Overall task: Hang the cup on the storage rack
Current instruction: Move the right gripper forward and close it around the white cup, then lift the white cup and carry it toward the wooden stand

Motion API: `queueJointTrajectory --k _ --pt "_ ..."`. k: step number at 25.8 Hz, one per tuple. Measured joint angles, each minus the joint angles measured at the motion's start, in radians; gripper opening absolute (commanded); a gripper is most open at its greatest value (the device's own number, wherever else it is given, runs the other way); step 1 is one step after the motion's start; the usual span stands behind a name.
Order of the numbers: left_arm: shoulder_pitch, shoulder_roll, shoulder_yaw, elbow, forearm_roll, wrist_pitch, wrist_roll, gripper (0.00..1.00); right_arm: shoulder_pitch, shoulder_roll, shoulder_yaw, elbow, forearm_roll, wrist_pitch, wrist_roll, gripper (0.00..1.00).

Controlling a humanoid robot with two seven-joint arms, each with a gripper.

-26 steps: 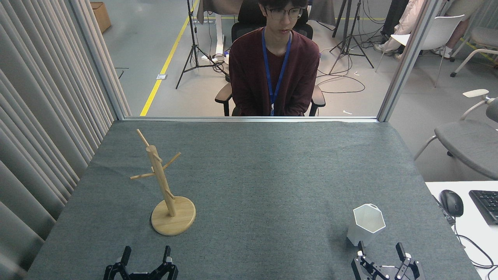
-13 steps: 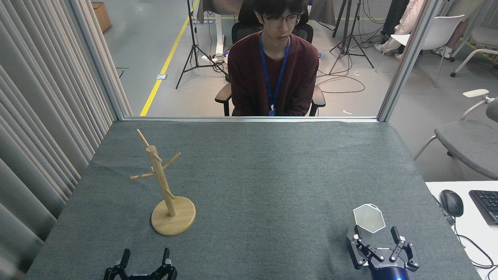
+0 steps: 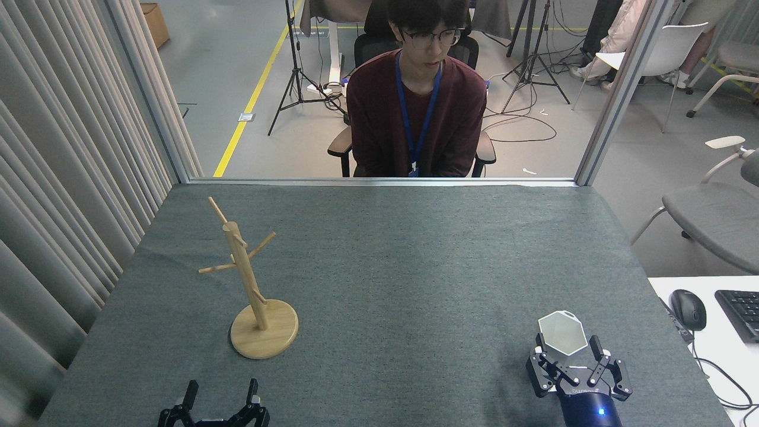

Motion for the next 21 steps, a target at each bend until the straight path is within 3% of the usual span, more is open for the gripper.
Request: queueJointTrajectory --k 4,7,9,14,21 --pt "0.001 0.0 0.001 0.0 0.0 0.0 0.0 1.0 -0.029 0.0 0.0 0.047 0.0 -0.002 -0.001 0.96" --pt "0.001 0.0 0.001 0.0 -0.001 0.0 0.0 1.0 -0.047 0.0 0.001 0.078 0.007 -0.002 -0.008 0.65" --pt "0.001 0.0 0.001 0.0 -0.001 0.0 0.0 1.0 -0.054 0.0 0.001 0.089 0.023 0.001 -0.025 0.57" --pt "-0.002 -0.001 -0.001 0.0 -0.001 0.0 0.0 1.0 -0.049 0.009 0.001 0.055 0.053 0.005 -0.058 0.56" --pt "-0.005 -0.003 -0.009 0.004 -0.007 -0.002 -0.001 1.0 -0.004 0.065 0.106 -0.227 0.077 0.002 -0.073 0.56"
